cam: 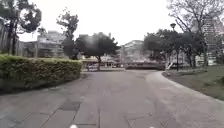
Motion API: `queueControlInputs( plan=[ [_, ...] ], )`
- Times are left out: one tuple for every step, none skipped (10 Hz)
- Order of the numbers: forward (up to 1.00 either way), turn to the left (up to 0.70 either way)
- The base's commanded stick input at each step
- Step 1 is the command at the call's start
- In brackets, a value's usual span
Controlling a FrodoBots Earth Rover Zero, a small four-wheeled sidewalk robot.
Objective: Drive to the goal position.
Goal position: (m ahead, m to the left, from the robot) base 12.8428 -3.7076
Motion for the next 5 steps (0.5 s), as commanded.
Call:
queueControlInputs(
  plan=[
    [1.00, 0.00],
    [1.00, 0.00],
    [1.00, 0.00],
    [1.00, 0.00],
    [1.00, 0.00]
  ],
)
